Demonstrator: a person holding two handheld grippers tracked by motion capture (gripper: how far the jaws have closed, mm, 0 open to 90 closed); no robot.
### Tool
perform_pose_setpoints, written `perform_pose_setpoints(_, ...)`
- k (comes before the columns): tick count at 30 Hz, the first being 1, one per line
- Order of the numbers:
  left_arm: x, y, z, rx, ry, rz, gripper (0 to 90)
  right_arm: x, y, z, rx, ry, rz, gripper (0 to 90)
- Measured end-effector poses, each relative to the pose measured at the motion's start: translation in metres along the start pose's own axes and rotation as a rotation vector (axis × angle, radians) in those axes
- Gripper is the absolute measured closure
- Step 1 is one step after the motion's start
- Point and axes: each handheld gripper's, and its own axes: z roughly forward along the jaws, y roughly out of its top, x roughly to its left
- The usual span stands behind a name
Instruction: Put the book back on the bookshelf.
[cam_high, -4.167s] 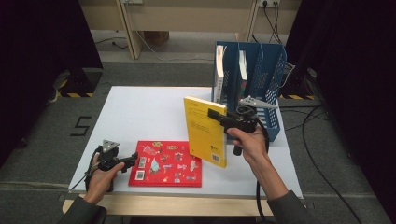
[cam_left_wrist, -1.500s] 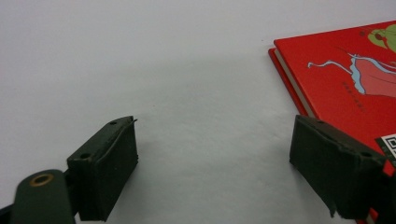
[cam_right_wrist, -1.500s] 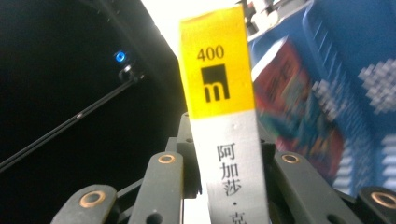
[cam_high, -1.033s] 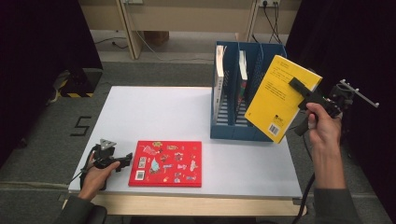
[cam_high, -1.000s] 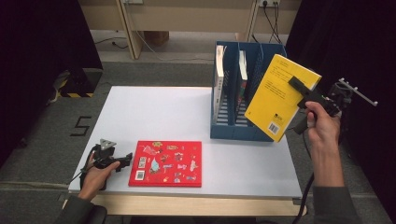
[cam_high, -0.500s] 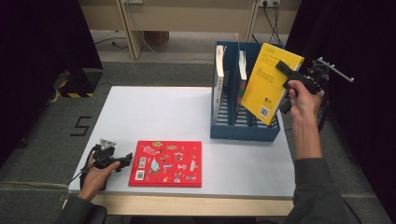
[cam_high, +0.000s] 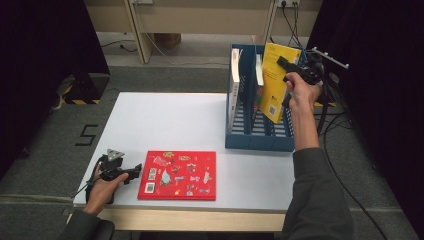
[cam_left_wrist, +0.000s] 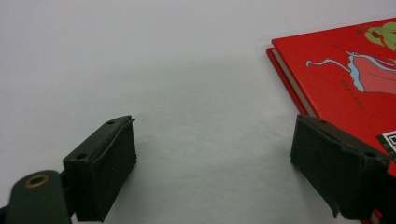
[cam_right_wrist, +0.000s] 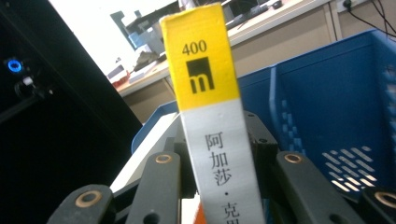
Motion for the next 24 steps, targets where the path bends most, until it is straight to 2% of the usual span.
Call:
perform_pose_setpoints(7,0.000,0.000,0.000,-0.002,-0.002,0.000,13.0,0.000,-0.012,0.023,0.014,-0.007,-0.008,71.2)
perform_pose_setpoints(20,0.000,0.000,0.000,0.001,-0.002,0.005,12.8,-0.035,-0.051,0.051,0.071,-0.027,0.057,68.9)
perform_pose_setpoints(23,0.000,0.000,0.000,0.001,-0.001,0.005,12.9,-0.040,-0.059,0.055,0.094,-0.029,0.049,67.5)
perform_pose_setpoints(24,0.000,0.000,0.000,0.000,-0.002,0.004,12.9,-0.041,-0.061,0.055,0.075,-0.011,0.062,67.2)
